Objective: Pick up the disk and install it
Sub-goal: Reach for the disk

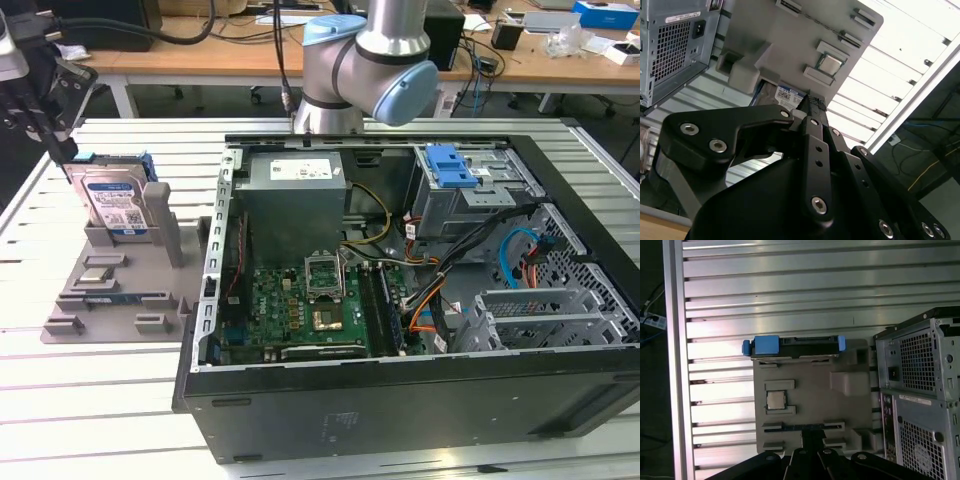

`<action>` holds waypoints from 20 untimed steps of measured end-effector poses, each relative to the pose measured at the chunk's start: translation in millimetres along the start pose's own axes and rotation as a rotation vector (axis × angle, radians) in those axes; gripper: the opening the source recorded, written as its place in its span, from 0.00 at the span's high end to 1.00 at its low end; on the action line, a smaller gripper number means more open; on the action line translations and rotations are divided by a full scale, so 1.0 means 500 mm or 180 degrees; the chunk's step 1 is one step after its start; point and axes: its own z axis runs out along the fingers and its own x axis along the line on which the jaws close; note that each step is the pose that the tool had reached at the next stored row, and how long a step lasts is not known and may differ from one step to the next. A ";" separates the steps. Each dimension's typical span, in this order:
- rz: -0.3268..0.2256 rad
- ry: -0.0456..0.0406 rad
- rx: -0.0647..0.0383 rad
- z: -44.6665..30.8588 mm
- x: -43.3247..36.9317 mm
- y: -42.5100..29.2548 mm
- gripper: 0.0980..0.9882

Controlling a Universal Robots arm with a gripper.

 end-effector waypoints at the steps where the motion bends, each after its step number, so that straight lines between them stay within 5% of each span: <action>1: 0.0000 0.0000 0.0000 0.000 0.002 0.000 0.99; 20: 0.0000 0.0000 0.0000 -0.001 0.047 -0.004 0.99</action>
